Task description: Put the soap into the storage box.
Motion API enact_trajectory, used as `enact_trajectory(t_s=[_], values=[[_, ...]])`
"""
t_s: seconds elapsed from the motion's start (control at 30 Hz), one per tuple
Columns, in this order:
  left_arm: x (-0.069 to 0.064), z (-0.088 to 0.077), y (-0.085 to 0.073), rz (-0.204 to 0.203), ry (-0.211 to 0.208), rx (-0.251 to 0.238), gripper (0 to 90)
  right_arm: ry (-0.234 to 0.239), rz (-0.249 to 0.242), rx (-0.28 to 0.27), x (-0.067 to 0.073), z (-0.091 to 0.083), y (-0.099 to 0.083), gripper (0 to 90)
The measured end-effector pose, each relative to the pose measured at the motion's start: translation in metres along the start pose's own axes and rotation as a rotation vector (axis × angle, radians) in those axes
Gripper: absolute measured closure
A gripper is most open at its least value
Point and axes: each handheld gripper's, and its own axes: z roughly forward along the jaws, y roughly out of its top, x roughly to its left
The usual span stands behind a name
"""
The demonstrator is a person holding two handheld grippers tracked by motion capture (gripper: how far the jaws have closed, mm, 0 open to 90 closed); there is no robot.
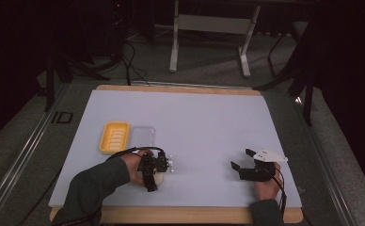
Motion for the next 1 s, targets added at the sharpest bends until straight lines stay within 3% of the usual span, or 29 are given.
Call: enact_trajectory(t_s=[0.57, 1.0], values=[[-0.0016, -0.0009, 0.0042, 0.02, 0.012, 0.027, 23.8, 0.002, 0.0, 0.002, 0.0002, 0.0001, 0.0001, 14.9], [-0.0009, -0.0012, 0.0025, 0.018, -0.009, 0.043, 23.9, 0.002, -0.001, 0.002, 0.0003, 0.0001, 0.0002, 14.9]])
